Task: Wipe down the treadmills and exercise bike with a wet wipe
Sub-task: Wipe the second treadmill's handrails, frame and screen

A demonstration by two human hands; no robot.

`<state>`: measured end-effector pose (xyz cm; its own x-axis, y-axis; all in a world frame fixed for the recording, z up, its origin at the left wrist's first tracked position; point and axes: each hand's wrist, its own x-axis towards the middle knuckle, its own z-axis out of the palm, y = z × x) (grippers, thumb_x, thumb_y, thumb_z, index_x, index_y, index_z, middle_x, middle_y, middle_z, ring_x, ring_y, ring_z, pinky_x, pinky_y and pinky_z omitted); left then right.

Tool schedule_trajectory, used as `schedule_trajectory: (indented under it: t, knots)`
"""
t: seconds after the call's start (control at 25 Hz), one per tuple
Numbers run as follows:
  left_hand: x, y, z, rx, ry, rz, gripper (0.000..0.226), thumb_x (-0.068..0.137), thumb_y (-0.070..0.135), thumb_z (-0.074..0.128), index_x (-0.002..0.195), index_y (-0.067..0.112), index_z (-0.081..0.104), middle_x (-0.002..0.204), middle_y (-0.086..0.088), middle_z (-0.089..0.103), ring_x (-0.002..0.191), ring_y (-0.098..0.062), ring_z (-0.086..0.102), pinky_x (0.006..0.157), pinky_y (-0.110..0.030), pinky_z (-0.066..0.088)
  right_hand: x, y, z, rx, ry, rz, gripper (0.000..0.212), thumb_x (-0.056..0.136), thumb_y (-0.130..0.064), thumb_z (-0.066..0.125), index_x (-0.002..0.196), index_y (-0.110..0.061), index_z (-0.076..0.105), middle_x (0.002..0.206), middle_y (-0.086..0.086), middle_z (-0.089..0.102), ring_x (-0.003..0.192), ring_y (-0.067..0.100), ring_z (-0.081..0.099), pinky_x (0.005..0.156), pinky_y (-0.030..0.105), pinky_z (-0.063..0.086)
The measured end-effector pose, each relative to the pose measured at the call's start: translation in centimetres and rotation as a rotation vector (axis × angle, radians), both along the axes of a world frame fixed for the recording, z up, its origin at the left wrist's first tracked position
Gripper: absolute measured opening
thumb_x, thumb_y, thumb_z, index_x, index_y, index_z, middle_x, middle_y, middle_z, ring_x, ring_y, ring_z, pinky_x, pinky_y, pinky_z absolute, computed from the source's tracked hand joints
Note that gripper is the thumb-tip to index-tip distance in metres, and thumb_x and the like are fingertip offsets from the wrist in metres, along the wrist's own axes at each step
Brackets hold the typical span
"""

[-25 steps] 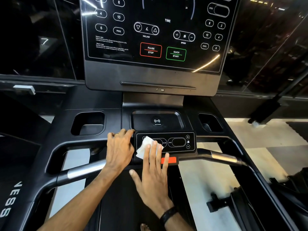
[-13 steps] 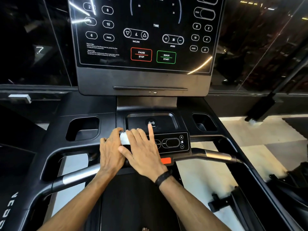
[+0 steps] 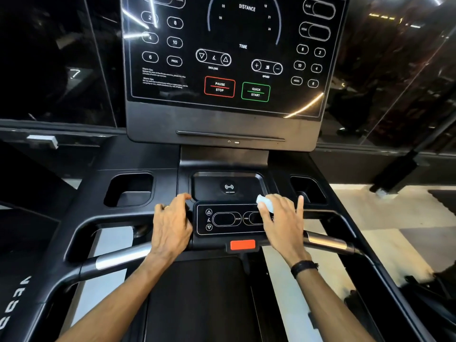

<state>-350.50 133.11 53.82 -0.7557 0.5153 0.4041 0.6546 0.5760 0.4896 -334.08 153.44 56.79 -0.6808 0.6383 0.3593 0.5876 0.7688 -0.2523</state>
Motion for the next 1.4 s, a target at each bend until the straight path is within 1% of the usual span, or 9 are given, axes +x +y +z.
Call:
schedule_trajectory:
  t: [0.12,0.28,0.32,0.44,0.56,0.68,0.88,1.2,1.4]
  knots:
    - [0.2,-0.1,0.2,0.032,-0.019,0.030,0.051,0.072,-0.015,0.054,0.117,0.009,0.059,0.082,0.000,0.072,0.069,-0.026,0.064,0.076,-0.034,0.029,0.2,-1.1,-0.8,-0.247,0.195,-0.091,0.048,0.102,-0.049,0.035,0.135,-0.019,0.054,0.130,-0.012,0.057,0.127,0.016,0.049,0.126,0.045,0.002]
    - [0.2,0.2,0.2,0.011,-0.017,0.025,0.049,0.074,-0.014,0.056,0.117,0.009,0.057,0.077,0.003,0.070,0.065,-0.024,0.063,0.077,-0.035,0.032,3.1,-3.5,-2.0,-0.627,0.339,-0.206,0.056,0.104,-0.043,0.043,0.154,-0.019,0.034,0.146,-0.015,0.035,0.153,0.026,0.007,0.125,0.053,0.008]
    - [0.2,0.3,0.0,-0.005,-0.019,0.020,0.049,0.075,-0.014,0.055,0.118,0.009,0.057,0.074,0.004,0.069,0.064,-0.023,0.062,0.077,-0.035,0.033,3.2,-3.4,-2.0,-0.631,0.331,-0.218,0.054,0.104,-0.042,0.044,0.152,-0.017,0.038,0.147,-0.009,0.040,0.152,0.026,0.010,0.125,0.053,0.005]
    - [0.0,0.2,-0.2,-0.014,-0.002,0.027,0.050,0.076,-0.013,0.055,0.119,0.010,0.056,0.072,0.003,0.067,0.061,-0.021,0.059,0.077,-0.033,0.030,1.7,-1.7,-0.5,-0.521,0.299,-0.195,0.045,0.102,-0.046,0.044,0.137,-0.019,0.054,0.134,-0.001,0.059,0.139,0.024,0.039,0.122,0.057,0.005]
    - [0.2,0.1,0.1,0.036,-0.002,0.036,0.054,0.071,-0.018,0.054,0.118,0.007,0.058,0.079,-0.003,0.071,0.064,-0.025,0.063,0.076,-0.035,0.032,-0.8,-0.8,0.8,-0.331,0.134,-0.080,0.035,0.102,-0.047,0.046,0.125,-0.028,0.063,0.128,-0.011,0.060,0.137,0.015,0.041,0.121,0.058,-0.002]
    - [0.2,-0.2,0.1,0.116,-0.014,0.054,0.058,0.069,-0.021,0.050,0.120,0.006,0.058,0.089,-0.007,0.071,0.068,-0.026,0.063,0.076,-0.035,0.032,-3.7,-4.2,1.6,-0.120,-0.074,0.142,0.055,0.096,-0.063,0.028,0.118,-0.029,0.065,0.121,-0.012,0.063,0.127,0.011,0.048,0.119,0.054,-0.009]
    - [0.1,-0.7,0.3,0.327,-0.120,0.135,0.051,0.080,-0.020,0.045,0.121,0.009,0.054,0.090,0.006,0.062,0.073,-0.018,0.057,0.076,-0.032,0.029,-7.3,-9.5,1.0,0.003,-0.087,0.473,0.052,0.099,-0.056,0.027,0.129,-0.025,0.057,0.125,-0.012,0.060,0.125,0.011,0.049,0.122,0.048,-0.011]
    - [0.0,-0.7,-0.2,0.333,-0.103,0.089,0.030,0.097,0.001,0.038,0.119,0.011,0.055,0.085,0.004,0.065,0.069,-0.018,0.057,0.079,-0.032,0.030,-4.5,-11.4,-0.3,0.301,-0.268,0.681,0.045,0.105,-0.044,0.035,0.131,-0.017,0.060,0.159,0.000,0.036,0.155,0.020,0.010,0.124,0.053,0.001]
    - [0.2,-0.9,-0.2,0.304,-0.077,0.079,0.037,0.094,-0.012,0.045,0.120,0.013,0.056,0.084,0.008,0.062,0.068,-0.011,0.053,0.077,-0.024,0.024,-1.9,-11.5,-1.7,0.321,-0.297,0.644,0.057,0.107,-0.048,0.030,0.156,-0.020,0.032,0.167,-0.004,0.017,0.156,0.018,-0.003,0.124,0.051,-0.004]
